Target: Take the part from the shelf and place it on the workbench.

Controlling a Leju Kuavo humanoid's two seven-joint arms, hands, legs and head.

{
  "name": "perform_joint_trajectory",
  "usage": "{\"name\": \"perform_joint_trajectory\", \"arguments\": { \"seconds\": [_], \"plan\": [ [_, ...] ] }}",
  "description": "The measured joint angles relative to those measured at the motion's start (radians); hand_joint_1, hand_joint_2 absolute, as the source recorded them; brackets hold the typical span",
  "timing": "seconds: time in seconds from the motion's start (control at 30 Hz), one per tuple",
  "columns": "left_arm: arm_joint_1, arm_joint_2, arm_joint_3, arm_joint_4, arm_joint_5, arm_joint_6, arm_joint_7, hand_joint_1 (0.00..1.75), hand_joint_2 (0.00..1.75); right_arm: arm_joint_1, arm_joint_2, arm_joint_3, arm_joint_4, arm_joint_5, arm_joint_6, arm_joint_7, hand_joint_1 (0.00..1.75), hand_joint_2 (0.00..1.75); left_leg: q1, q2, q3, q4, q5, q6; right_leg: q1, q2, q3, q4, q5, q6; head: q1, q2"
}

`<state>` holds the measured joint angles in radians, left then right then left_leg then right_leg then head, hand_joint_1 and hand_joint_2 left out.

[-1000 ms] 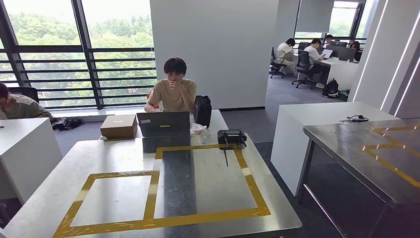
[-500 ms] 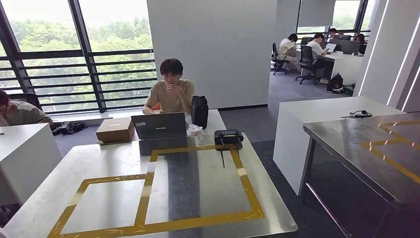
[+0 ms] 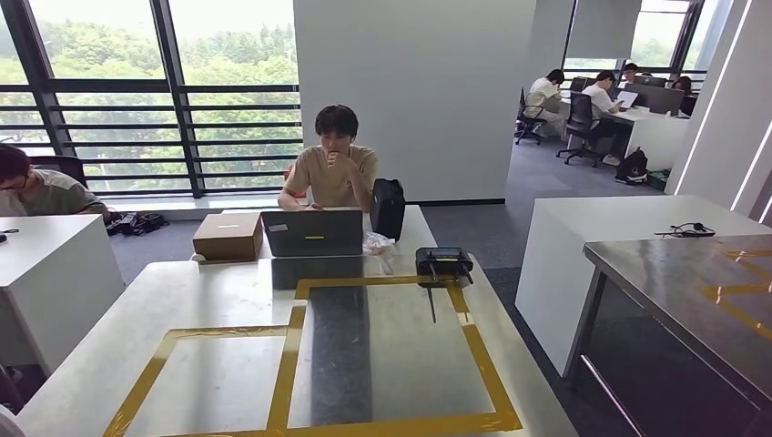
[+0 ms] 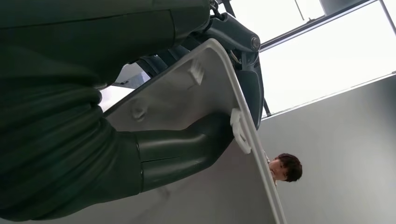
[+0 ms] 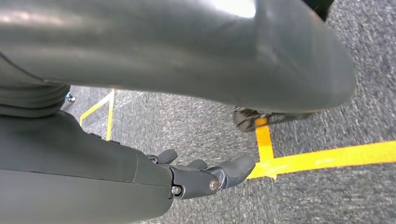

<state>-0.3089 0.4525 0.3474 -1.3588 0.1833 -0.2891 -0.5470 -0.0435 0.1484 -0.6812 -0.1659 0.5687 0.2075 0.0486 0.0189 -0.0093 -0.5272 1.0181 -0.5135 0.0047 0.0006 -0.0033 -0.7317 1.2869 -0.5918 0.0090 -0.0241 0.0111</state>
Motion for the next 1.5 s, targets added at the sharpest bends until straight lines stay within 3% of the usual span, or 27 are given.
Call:
{"name": "perform_joint_trajectory", "arguments": {
  "seconds": [0.07,0.13,0.27,0.33,0.43,0.47,0.5,0.53,0.63,0.67,0.7,0.77,0.83,0.93,0.97,1.0,1.03,1.1,1.17,1.3,1.5],
  "plan": [
    [0.001,-0.005,-0.001,0.001,-0.001,0.004,-0.004,1.75,1.75,0.004,0.000,-0.002,0.000,0.002,0.000,0.000,0.00,0.00,0.000,-0.003,0.030,0.000,-0.023,-0.005,0.001,0.001,0.026,-0.136,0.102,-0.009,0.001,0.000],
    [0.003,-0.011,-0.002,0.001,-0.001,0.007,-0.006,1.75,1.75,0.007,-0.001,-0.002,0.000,0.005,0.000,0.002,0.00,0.00,-0.003,-0.007,0.049,-0.001,-0.047,-0.015,0.006,0.005,0.053,-0.230,0.166,-0.020,0.001,0.000],
    [0.011,-0.009,-0.002,-0.005,-0.001,0.007,-0.009,1.75,1.75,0.008,-0.001,-0.003,0.000,0.008,0.001,0.004,0.00,0.00,-0.003,-0.009,0.070,0.029,-0.050,-0.041,0.006,0.006,0.093,-0.251,0.152,-0.044,0.000,0.000],
    [0.010,-0.006,-0.002,-0.006,-0.001,0.007,-0.008,1.75,1.75,0.005,0.000,-0.003,0.000,0.009,0.000,0.004,0.00,0.00,-0.002,-0.003,0.021,0.116,-0.051,-0.048,0.003,0.006,0.126,-0.258,0.137,-0.057,-0.001,0.000],
    [0.012,-0.005,-0.002,-0.001,-0.001,0.007,0.000,1.75,1.75,0.003,-0.001,-0.003,0.000,0.010,0.000,0.005,0.00,0.00,-0.002,0.002,-0.104,0.265,-0.122,-0.055,0.004,0.006,0.162,-0.261,0.107,-0.064,-0.003,0.000],
    [0.012,-0.005,-0.002,0.002,-0.001,0.007,0.007,1.75,1.75,0.004,-0.001,-0.003,0.000,0.010,0.000,0.006,0.00,0.00,-0.002,0.002,-0.132,0.276,-0.141,-0.056,0.004,0.006,0.176,-0.261,0.096,-0.065,-0.003,0.000],
    [0.011,-0.004,-0.002,0.007,-0.001,0.007,0.017,1.75,1.75,0.005,-0.001,-0.003,0.000,0.010,0.000,0.007,0.00,0.00,-0.002,0.003,-0.147,0.263,-0.142,-0.055,0.004,0.007,0.191,-0.260,0.085,-0.065,-0.003,0.000],
    [0.007,-0.002,-0.003,0.015,-0.005,0.010,0.028,1.75,1.75,0.005,-0.001,-0.003,0.000,0.010,0.000,0.009,0.00,0.00,-0.002,0.003,-0.150,0.220,-0.111,-0.053,0.004,0.007,0.208,-0.260,0.073,-0.063,-0.003,0.000],
    [-0.023,0.010,-0.007,0.070,-0.030,0.033,0.058,1.75,1.75,0.005,0.000,-0.003,0.001,0.009,-0.001,0.015,0.00,0.00,-0.006,0.008,-0.149,0.051,0.077,-0.041,0.006,0.009,0.235,-0.255,0.038,-0.052,-0.004,0.000],
    [-0.033,0.015,-0.009,0.091,-0.035,0.040,0.064,1.75,1.75,0.004,0.000,-0.003,0.001,0.009,-0.001,0.016,0.00,0.00,-0.008,0.009,-0.152,0.027,0.113,-0.036,0.007,0.010,0.233,-0.254,0.030,-0.046,-0.005,0.000],
    [-0.042,0.020,-0.011,0.107,-0.038,0.044,0.071,1.75,1.75,0.003,0.000,-0.003,0.001,0.009,-0.001,0.016,0.00,0.00,-0.011,0.009,-0.155,0.022,0.120,-0.032,0.008,0.011,0.234,-0.254,0.024,-0.040,-0.005,0.000],
    [-0.070,0.030,-0.017,0.145,-0.040,0.052,0.109,1.75,1.75,0.001,-0.001,-0.004,0.001,0.009,-0.002,0.016,0.00,0.00,-0.007,0.006,-0.150,0.022,0.116,-0.022,0.010,0.011,0.235,-0.258,0.013,-0.029,-0.004,0.000],
    [-0.130,0.044,-0.030,0.222,-0.059,0.072,0.165,1.75,1.75,-0.001,-0.003,-0.004,0.000,0.009,-0.003,0.014,0.00,0.00,-0.001,0.005,-0.142,0.018,0.110,-0.012,0.010,0.010,0.213,-0.208,-0.016,-0.018,-0.003,0.000],
    [-0.274,0.062,-0.089,0.418,-0.182,0.163,0.185,1.75,1.75,-0.004,-0.003,-0.006,0.000,0.010,-0.006,0.012,0.00,0.00,0.000,0.005,-0.135,0.017,0.099,-0.002,0.005,0.009,0.090,-0.013,-0.083,-0.007,-0.001,0.000],
    [-0.328,0.064,-0.122,0.489,-0.251,0.223,0.187,1.75,1.75,-0.005,-0.003,-0.008,0.000,0.012,-0.008,0.013,0.00,0.00,0.000,0.003,-0.132,0.017,0.096,-0.001,0.003,0.009,0.054,0.028,-0.082,-0.006,0.000,0.000],
    [-0.381,0.062,-0.161,0.559,-0.325,0.291,0.194,1.75,1.75,-0.005,-0.003,-0.010,0.000,0.015,-0.011,0.015,0.00,0.00,0.000,0.000,-0.127,0.017,0.092,-0.002,0.002,0.009,0.036,0.033,-0.061,-0.006,0.000,0.000],
    [-0.430,0.058,-0.203,0.621,-0.394,0.358,0.206,1.75,1.75,-0.005,-0.003,-0.012,0.000,0.019,-0.013,0.017,0.00,0.00,0.000,-0.003,-0.121,0.017,0.089,-0.003,0.002,0.009,0.040,-0.007,-0.019,-0.007,0.000,0.000],
    [-0.506,0.047,-0.273,0.718,-0.477,0.444,0.227,1.75,1.75,-0.006,-0.006,-0.016,0.000,0.023,-0.014,0.017,0.00,0.00,0.000,-0.007,-0.109,0.017,0.082,-0.008,0.005,0.008,0.084,-0.147,0.075,-0.018,0.001,0.000],
    [-0.556,0.037,-0.321,0.786,-0.512,0.481,0.242,1.75,1.75,-0.008,-0.008,-0.018,0.000,0.029,-0.013,0.017,0.00,0.00,-0.004,-0.007,-0.105,0.018,0.077,-0.017,0.008,0.007,0.115,-0.237,0.117,-0.027,0.001,0.000],
    [-0.607,0.014,-0.389,0.880,-0.586,0.541,0.276,1.75,1.75,-0.005,-0.008,-0.018,0.000,0.042,-0.013,0.013,0.00,0.00,-0.009,0.002,-0.100,0.017,0.071,-0.014,0.008,0.014,0.121,-0.252,0.122,-0.023,0.001,0.000],
    [-0.679,-0.088,-0.513,0.979,-0.746,0.566,0.301,1.75,1.75,-0.010,-0.012,-0.021,0.000,0.036,-0.019,-0.012,0.00,0.00,-0.009,-0.001,-0.096,0.007,0.078,-0.024,0.008,0.011,0.122,-0.252,0.121,-0.028,0.001,0.000]
  ]
}}
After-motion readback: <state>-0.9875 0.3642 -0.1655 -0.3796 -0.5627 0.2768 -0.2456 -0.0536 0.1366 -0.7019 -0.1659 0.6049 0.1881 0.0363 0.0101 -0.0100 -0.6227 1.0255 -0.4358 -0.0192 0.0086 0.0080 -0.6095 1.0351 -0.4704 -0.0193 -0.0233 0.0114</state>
